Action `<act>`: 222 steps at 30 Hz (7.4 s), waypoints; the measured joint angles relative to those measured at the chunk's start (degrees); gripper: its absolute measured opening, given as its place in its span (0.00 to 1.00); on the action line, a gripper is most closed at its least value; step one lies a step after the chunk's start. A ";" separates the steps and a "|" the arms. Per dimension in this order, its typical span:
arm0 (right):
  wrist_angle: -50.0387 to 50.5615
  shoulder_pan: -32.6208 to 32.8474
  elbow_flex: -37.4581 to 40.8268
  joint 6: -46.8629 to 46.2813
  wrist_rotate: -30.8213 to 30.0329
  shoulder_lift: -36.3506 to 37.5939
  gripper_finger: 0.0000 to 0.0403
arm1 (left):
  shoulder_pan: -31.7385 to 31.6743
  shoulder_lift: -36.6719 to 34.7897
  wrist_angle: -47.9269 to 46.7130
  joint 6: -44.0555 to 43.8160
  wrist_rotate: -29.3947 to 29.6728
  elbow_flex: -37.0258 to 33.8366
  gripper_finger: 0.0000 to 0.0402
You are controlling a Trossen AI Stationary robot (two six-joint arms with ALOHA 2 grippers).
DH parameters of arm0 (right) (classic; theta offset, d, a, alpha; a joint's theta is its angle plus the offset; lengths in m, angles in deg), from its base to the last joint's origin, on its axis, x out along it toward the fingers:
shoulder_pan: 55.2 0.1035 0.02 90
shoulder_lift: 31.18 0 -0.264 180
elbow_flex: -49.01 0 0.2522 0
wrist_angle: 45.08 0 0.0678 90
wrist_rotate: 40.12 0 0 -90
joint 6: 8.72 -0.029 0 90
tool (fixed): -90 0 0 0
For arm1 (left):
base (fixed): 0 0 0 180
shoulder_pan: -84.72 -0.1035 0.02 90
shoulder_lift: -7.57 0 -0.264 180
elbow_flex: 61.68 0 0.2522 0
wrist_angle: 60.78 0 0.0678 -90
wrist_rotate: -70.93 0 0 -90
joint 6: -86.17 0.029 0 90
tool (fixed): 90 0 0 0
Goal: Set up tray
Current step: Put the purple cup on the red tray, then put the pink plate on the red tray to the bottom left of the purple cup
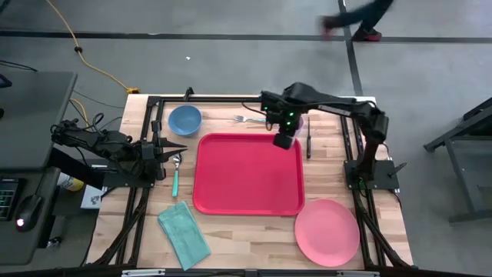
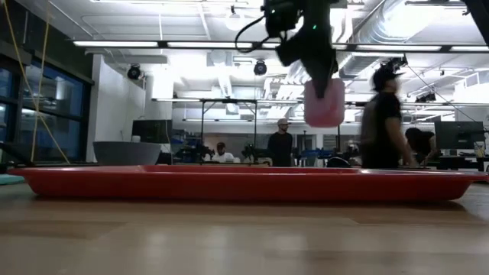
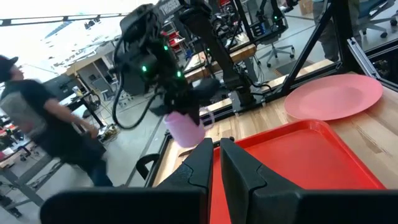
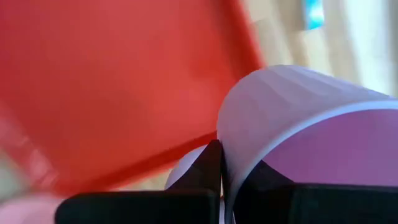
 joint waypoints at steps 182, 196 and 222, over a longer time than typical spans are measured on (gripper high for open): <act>-31.11 58.37 19.40 -97.79 11.67 -1.16 0.49 | 0.00 0.01 -3.50 -0.24 -1.41 0.02 0.15; -36.33 57.69 19.40 -101.33 14.50 -5.67 0.49 | 0.00 0.01 -3.50 -1.49 -1.50 0.02 0.15; -25.03 54.76 19.44 -100.43 11.51 -4.22 0.49 | -0.02 0.01 -3.54 0.24 -1.57 0.02 0.15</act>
